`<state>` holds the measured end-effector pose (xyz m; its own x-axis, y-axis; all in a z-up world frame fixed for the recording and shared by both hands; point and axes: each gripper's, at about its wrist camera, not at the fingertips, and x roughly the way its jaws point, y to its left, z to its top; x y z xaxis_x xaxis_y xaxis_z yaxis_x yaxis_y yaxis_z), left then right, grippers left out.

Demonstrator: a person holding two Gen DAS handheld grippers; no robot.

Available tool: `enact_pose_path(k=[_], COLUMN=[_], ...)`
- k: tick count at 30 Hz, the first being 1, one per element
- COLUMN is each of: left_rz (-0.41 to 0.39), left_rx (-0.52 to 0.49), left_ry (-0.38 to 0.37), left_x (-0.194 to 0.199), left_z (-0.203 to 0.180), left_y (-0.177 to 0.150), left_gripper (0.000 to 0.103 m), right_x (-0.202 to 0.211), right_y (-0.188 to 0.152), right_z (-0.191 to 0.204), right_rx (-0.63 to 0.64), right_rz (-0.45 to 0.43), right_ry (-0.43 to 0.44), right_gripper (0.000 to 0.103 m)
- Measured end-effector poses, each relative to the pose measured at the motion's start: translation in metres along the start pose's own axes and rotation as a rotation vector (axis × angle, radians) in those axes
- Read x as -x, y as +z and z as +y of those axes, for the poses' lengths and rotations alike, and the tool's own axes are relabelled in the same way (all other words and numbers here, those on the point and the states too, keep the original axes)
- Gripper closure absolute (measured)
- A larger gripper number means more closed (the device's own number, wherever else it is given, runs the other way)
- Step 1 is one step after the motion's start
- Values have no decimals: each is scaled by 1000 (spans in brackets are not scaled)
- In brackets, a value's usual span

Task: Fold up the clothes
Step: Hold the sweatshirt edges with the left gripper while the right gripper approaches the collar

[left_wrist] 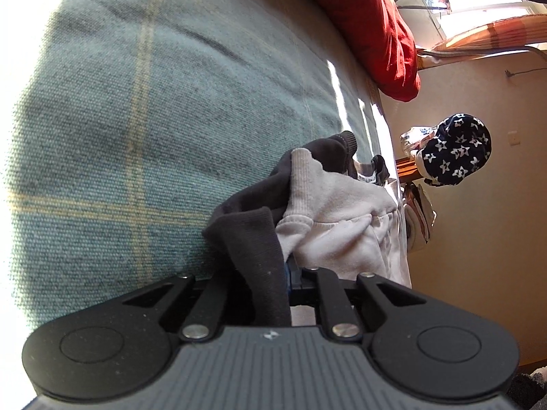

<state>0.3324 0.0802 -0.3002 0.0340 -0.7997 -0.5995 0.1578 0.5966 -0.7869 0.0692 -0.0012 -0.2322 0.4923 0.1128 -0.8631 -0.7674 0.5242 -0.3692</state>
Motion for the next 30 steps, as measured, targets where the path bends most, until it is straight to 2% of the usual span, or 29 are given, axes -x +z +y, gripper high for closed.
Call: enact_pose_path(k=[3, 6, 9, 11, 16, 19, 23, 25, 28, 30], left_rz=[-3, -4, -7, -9, -13, -18, -16, -15, -16, -17], left_rx=[-2, 0, 5, 13, 23, 28, 38, 37, 37, 36], left_ry=[0, -3, -6, -12, -26, -36, -48, -50, -52, -54], left_x=[1, 1, 1, 2, 2, 2, 2, 2, 1, 1], left_z=[1, 1, 2, 3, 5, 7, 9, 10, 10, 10], left_y=[-1, -1, -1, -2, -2, -3, -2, -2, -2, -2], left_gripper=[90, 90, 90, 90, 90, 90, 90, 90, 90, 90], right_x=[-10, -18, -28, -34, -24, -29, -41, -43, -38, -33], right_y=[3, 11, 27, 34, 20, 16, 15, 11, 10, 11], right_z=[16, 16, 6, -1, 12, 9, -29, -37, -21, 3], right_rx=[76, 111, 107, 86, 28, 0, -243, -285, -169, -8], right_rz=[1, -13, -21, 9, 59, 70, 147, 146, 93, 38], right_ry=[-59, -139, -213, -217, -207, -200, -51, -14, -77, -171], right_gripper=[6, 6, 6, 5, 5, 0, 0, 0, 0, 0])
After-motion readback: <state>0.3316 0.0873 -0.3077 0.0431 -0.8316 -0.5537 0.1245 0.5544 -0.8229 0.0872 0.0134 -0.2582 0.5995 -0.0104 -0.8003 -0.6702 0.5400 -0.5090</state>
